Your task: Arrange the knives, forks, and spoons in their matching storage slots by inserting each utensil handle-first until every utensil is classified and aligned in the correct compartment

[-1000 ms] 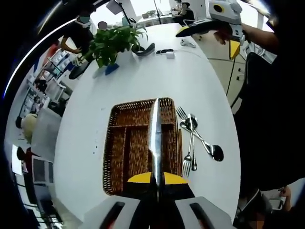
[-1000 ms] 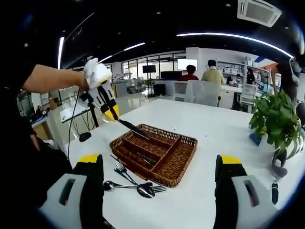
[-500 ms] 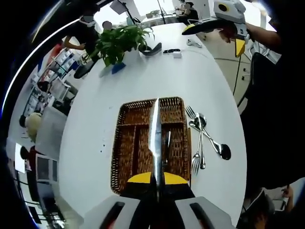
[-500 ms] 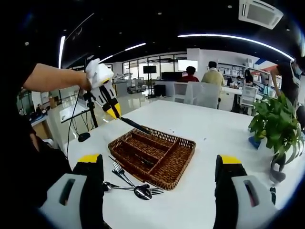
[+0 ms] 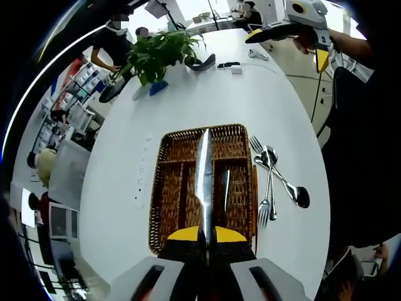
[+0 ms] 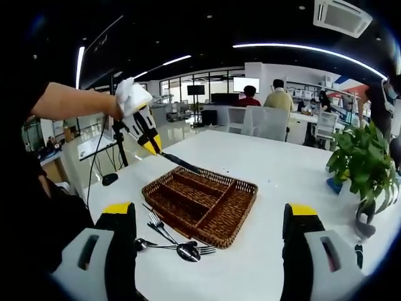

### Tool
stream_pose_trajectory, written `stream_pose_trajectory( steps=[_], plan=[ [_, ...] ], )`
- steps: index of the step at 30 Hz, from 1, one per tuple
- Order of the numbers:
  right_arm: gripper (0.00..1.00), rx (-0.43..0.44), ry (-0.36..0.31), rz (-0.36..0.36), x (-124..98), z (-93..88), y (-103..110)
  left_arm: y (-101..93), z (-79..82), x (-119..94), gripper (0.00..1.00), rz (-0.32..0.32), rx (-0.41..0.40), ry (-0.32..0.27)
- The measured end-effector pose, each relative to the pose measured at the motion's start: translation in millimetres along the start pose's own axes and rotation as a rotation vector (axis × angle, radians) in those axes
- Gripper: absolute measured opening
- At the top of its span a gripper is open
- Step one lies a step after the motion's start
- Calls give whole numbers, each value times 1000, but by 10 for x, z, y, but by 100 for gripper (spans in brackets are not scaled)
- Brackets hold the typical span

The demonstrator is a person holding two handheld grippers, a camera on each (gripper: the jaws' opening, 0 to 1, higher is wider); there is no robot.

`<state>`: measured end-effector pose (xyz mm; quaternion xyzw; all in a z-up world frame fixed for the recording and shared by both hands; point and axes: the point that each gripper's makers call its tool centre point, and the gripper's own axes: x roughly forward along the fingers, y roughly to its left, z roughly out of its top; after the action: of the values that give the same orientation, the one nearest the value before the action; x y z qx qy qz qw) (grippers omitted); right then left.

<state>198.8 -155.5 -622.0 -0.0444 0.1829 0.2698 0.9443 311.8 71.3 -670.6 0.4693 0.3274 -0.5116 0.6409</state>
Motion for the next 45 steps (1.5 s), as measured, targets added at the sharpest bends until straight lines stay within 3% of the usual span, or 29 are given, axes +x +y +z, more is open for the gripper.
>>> stream_pose_trajectory(
  steps=[22,45],
  plan=[
    [99,19,19,-8,33,-97,13,10,-170,236,3,17,16,14],
    [99,32,38,-10,16,-187,10,-156,-282,600,3,35,-3,16]
  ],
)
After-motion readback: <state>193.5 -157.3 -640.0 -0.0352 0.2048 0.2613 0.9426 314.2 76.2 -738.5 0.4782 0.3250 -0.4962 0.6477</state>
